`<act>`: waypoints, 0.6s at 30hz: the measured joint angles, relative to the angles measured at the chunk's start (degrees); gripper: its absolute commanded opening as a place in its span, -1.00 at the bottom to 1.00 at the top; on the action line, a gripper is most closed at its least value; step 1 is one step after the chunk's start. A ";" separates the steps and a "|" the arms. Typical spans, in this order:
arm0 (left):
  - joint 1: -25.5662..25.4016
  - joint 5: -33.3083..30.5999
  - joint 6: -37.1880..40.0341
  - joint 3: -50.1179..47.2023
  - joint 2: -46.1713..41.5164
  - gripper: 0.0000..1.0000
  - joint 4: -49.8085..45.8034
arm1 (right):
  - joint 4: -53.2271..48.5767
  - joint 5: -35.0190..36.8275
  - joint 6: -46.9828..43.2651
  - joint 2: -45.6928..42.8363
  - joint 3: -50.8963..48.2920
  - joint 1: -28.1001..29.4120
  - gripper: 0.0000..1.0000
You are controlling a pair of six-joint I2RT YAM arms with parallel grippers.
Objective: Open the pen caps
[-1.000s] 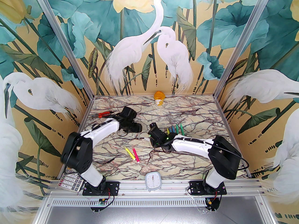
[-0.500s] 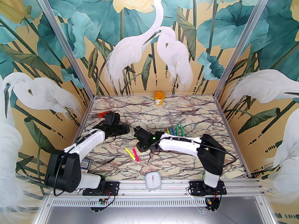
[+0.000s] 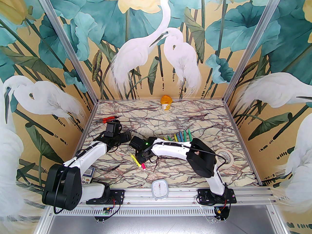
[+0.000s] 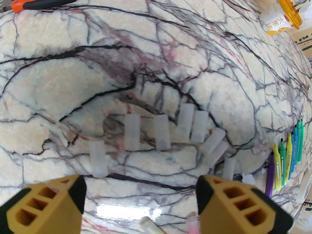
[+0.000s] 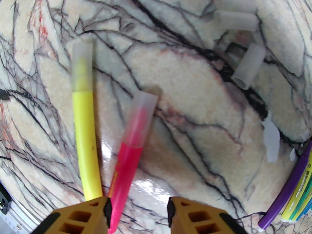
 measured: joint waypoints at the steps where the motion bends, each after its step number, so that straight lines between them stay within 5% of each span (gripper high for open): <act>1: 0.00 -0.20 -0.02 -0.13 -0.09 0.59 0.22 | -0.44 -0.28 0.04 0.42 0.57 0.02 -0.10; 18: 0.42 -1.11 -1.31 -0.35 -0.24 0.61 2.67 | -4.22 -2.19 0.87 5.38 4.26 0.02 -0.24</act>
